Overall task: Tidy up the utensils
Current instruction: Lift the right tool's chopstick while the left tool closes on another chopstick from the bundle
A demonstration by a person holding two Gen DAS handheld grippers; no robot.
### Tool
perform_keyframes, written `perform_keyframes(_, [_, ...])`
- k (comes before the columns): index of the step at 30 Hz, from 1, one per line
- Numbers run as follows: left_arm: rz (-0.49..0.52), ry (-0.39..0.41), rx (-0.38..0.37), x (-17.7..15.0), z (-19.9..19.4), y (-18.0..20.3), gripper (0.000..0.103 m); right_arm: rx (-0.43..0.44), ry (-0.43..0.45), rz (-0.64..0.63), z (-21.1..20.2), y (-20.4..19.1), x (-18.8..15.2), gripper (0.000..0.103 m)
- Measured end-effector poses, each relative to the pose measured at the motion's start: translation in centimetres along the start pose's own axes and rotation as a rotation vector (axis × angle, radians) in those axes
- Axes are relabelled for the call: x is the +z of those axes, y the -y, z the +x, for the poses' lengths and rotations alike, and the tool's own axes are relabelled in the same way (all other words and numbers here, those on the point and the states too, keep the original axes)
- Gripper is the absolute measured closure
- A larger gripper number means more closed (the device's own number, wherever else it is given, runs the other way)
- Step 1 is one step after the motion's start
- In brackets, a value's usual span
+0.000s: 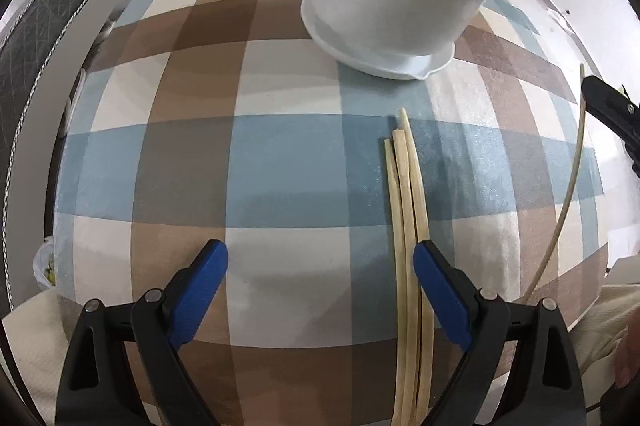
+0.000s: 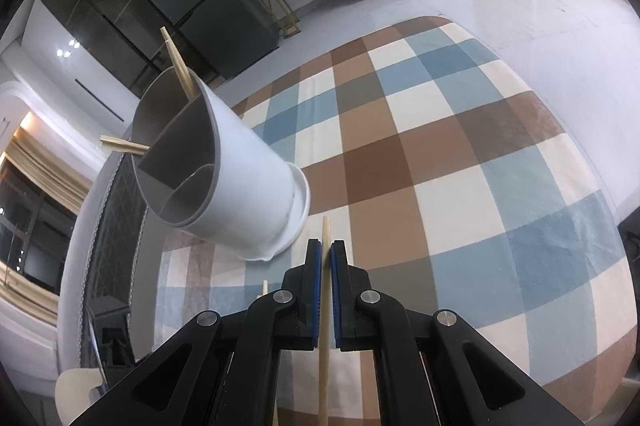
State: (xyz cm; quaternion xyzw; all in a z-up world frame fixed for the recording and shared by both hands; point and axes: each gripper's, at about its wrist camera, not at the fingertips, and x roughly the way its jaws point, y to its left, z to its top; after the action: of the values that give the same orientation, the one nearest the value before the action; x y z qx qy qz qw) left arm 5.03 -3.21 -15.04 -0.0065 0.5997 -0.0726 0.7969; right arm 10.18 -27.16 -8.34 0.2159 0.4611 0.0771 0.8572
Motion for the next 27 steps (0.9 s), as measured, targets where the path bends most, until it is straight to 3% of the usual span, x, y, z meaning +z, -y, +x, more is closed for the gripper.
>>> perform_keyframes(4, [0.001, 0.002, 0.037, 0.3, 0.2, -0.4, 0.012, 0.001, -0.003, -0.003, 0.2, -0.1, 0.0, 0.099])
perform_keyframes(13, [-0.062, 0.03, 0.014, 1.3, -0.5, -2.3, 0.012, 0.008, -0.003, 0.002, 0.1, -0.1, 0.1, 0.099])
perform_keyframes(27, [0.019, -0.013, 0.079, 1.9, 1.0, -1.9, 0.011, 0.008, 0.007, 0.004, 0.0, -0.3, 0.5, 0.099])
